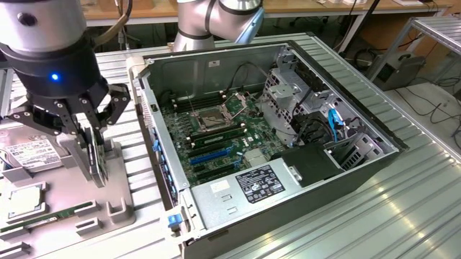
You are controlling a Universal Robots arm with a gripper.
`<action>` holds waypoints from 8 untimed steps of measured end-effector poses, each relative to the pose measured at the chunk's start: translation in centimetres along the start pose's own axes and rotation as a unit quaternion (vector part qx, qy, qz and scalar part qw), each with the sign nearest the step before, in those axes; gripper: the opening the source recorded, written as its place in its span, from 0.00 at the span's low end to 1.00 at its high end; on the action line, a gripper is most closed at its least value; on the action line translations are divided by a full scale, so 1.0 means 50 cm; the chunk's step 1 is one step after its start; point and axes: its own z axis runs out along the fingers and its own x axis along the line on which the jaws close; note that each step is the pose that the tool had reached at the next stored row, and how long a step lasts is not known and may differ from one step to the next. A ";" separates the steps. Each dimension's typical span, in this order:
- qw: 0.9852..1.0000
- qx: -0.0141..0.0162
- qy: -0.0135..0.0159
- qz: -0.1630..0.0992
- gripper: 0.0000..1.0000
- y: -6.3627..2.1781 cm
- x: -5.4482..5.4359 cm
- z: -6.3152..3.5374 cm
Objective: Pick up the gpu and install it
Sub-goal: 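Pick up the gpu and move the gpu toward the slot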
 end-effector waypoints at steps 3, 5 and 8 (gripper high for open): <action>1.000 0.000 0.000 0.000 0.26 -0.001 0.000 -0.027; 1.000 0.000 0.000 0.000 0.26 -0.003 -0.001 -0.045; 1.000 0.000 0.000 0.000 0.26 -0.006 -0.003 -0.073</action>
